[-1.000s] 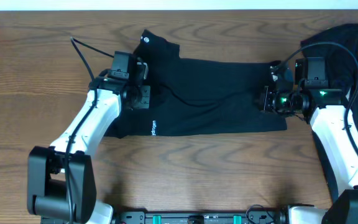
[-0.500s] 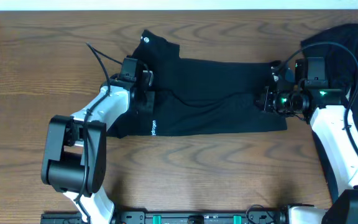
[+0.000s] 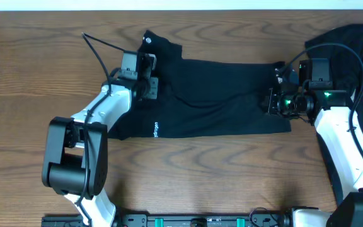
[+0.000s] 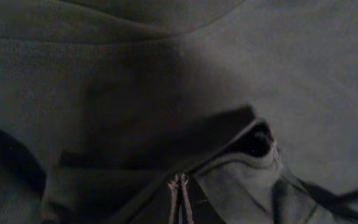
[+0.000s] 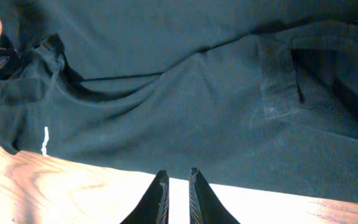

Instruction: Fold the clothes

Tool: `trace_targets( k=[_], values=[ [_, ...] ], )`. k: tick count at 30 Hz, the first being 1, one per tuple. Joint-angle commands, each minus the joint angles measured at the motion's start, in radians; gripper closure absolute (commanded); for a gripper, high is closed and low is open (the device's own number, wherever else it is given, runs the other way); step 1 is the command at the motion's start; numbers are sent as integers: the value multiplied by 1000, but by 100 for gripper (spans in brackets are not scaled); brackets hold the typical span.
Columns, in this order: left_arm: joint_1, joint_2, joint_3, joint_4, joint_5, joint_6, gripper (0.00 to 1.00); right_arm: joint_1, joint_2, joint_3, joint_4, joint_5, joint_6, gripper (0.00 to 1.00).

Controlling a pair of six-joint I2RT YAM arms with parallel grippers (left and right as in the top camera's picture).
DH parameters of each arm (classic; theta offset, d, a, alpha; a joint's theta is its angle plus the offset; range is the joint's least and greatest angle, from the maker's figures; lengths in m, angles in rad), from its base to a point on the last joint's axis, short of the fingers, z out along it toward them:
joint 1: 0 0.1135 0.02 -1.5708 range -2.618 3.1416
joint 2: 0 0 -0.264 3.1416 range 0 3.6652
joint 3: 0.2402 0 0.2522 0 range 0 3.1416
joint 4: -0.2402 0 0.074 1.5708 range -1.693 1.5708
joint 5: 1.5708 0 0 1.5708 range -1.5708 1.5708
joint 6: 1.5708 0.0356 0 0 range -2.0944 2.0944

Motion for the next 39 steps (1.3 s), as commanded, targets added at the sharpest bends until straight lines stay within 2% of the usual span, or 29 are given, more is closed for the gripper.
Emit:
trace_targets(
  k=[1,7,9,15,22,25,29,33,35,39],
  values=[
    [-3,-35,91,-76,-9,-9,93,-5,-16,18,-6,3,-17,89],
    [-3,-113,125,-362,-8,-12,94,-5,-16,18,-23,4,-18,88],
    [-3,-104,109,-404,-9,-12,94,-5,-16,18,-22,8,-18,87],
    [-2,-19,24,-277,-16,11,94,-5,-16,18,-24,11,-18,87],
    [-1,104,23,-57,-17,52,94,-5,-16,18,-26,10,-13,88],
    [2,115,24,6,-67,49,94,-5,-16,18,-31,10,-5,88],
    [3,100,72,11,-102,48,94,-5,-16,18,-43,11,-6,88],
    [3,60,145,-49,-102,47,94,-5,-16,18,-46,11,-6,88],
    [3,27,173,-100,-102,44,90,-5,-16,18,-47,11,-7,87],
    [8,-68,196,-222,-105,44,66,-5,-16,18,-49,29,-7,83]
  ],
)
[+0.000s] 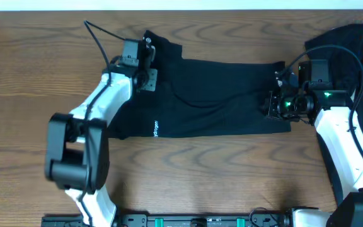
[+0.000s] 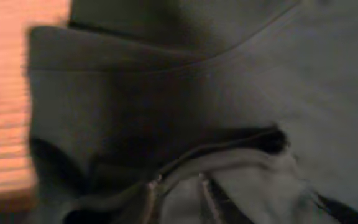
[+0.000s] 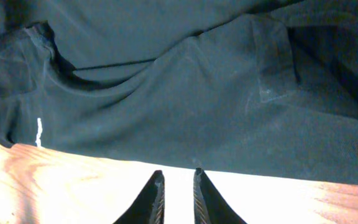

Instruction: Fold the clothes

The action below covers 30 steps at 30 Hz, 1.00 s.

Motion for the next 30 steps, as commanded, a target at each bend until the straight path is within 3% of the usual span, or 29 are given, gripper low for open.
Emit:
trace_targets(
  k=[1,5,10,12,19,30],
  values=[
    [10,-124,35,-87,-23,2,64,-5,-16,17,-4,29,-7,82],
    [13,-231,34,-311,-23,-46,60,-5,-16,17,-27,72,-7,73],
    [21,-260,28,-626,-23,-200,60,-5,-16,17,-97,173,-3,65],
    [33,-256,2,-682,-23,-267,60,-5,-16,17,-132,224,27,60],
    [145,-255,-206,-585,-33,-371,55,-18,-16,17,-209,311,81,50],
    [237,-254,-348,-344,-11,-343,54,-71,-16,17,-206,311,81,49]
  ],
)
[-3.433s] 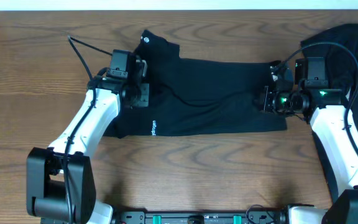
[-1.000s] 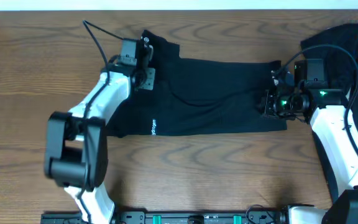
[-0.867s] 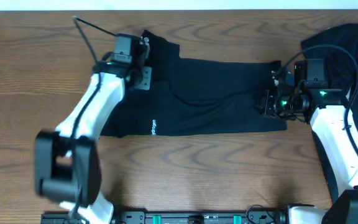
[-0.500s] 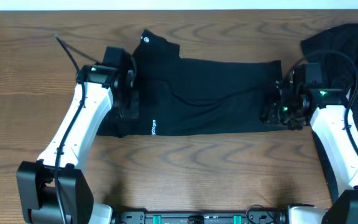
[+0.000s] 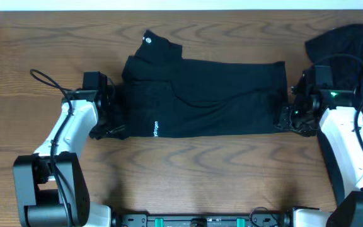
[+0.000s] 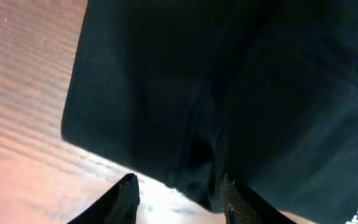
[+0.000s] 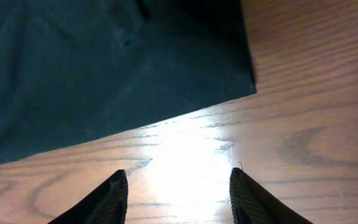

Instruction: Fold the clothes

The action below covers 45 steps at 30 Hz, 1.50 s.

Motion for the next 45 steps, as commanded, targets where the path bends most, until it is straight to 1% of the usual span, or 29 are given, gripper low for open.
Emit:
trace_targets(
  k=[1,7,11,12,13,15,16,20,25,27,29,31,39,43,45],
  values=[
    [4,5,-35,22,6,-4,55,-22,-16,14,-2,13,18,49],
    [4,11,-103,90,-10,10,54,-45,-16,14,-3,13,18,48],
    [5,35,-132,134,-53,11,55,-75,-16,14,1,13,18,49],
    [5,44,-132,147,-55,11,60,-85,-16,14,0,13,18,48],
    [5,50,-132,157,-55,11,69,-92,-16,14,0,14,18,48],
    [5,56,-132,169,-54,10,91,-107,-16,14,0,13,18,48],
    [5,56,-132,172,-55,11,94,-114,-16,14,1,14,18,48],
    [19,53,-122,151,-84,10,94,-128,-16,14,7,11,18,48],
    [71,31,-114,125,-89,-10,94,-127,-3,-21,27,-21,17,48],
    [86,20,-114,124,-87,-9,94,-127,9,-51,55,-83,6,48],
    [93,15,-114,120,-87,-8,94,-124,24,-89,100,-186,-46,48],
    [93,14,-114,117,-87,-8,94,-117,42,-135,156,-280,-94,45],
    [93,14,-114,113,-87,-9,94,-98,99,-274,323,-278,-97,35],
    [93,14,-114,113,-87,-9,94,-98,100,-313,413,-276,-96,34],
    [93,14,-114,113,-87,-9,94,-97,100,-328,448,-276,-96,35]
  ],
)
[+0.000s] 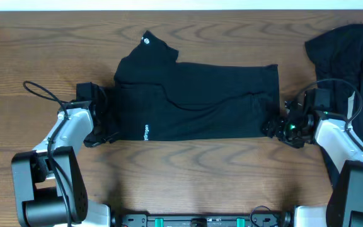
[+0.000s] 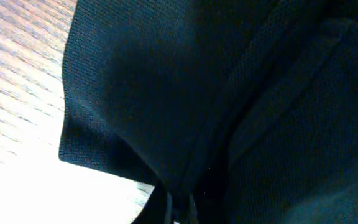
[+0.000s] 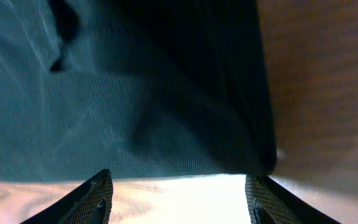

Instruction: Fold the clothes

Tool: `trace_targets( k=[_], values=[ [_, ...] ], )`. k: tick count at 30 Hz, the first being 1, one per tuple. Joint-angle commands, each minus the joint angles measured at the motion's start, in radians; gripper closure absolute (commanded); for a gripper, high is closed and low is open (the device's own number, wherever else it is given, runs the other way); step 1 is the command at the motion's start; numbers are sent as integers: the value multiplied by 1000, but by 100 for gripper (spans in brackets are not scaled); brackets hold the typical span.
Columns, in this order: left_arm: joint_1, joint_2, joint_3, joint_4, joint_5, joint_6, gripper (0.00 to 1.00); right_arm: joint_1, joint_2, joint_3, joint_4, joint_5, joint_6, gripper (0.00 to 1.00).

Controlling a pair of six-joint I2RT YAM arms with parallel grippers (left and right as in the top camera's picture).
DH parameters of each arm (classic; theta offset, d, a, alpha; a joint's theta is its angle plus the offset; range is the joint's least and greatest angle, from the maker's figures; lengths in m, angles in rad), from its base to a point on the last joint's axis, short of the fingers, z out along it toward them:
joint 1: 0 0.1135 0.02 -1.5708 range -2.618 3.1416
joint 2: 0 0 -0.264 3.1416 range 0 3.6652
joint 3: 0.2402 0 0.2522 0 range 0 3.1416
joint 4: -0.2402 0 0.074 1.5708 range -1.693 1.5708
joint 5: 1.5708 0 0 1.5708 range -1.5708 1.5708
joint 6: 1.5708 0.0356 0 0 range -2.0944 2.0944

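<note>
A black garment (image 1: 200, 94) with a small white logo lies spread flat across the middle of the wooden table (image 1: 188, 176). My left gripper (image 1: 97, 130) is at its lower-left corner; in the left wrist view the gripper (image 2: 180, 210) is shut on the cloth's edge (image 2: 135, 162). At the lower-right corner my right gripper (image 1: 271, 127) stands wide open. In the right wrist view its fingers (image 3: 95, 196) straddle bare wood just before the hem (image 3: 166, 165), holding nothing.
A second heap of black cloth (image 1: 342, 41) lies at the back right corner, beside a white object at the right edge. The left arm's cable (image 1: 36, 88) loops over the table on the left.
My left gripper, open at the garment's lower-left edge, is now shut on that corner. The garment sits slightly further left. My right gripper has come down to the lower-right corner and opened wider.
First my left gripper was shut over the garment's upper-left fold, and my right hovered nearly shut at its right end. Then the left sat near the top-left, slightly open. Later both stood open at the lower outer corners; now the left holds its corner.
</note>
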Motion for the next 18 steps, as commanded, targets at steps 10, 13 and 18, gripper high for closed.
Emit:
trace_targets(
  k=[10,13,18],
  values=[
    [9,-3,2,-11,-40,-13,94,28,5,-69,106,39,98,55],
    [9,-3,2,-13,-40,-13,94,29,5,-83,128,53,122,69],
    [11,-4,2,-23,-40,-12,94,24,5,-82,78,127,122,99]
  ],
)
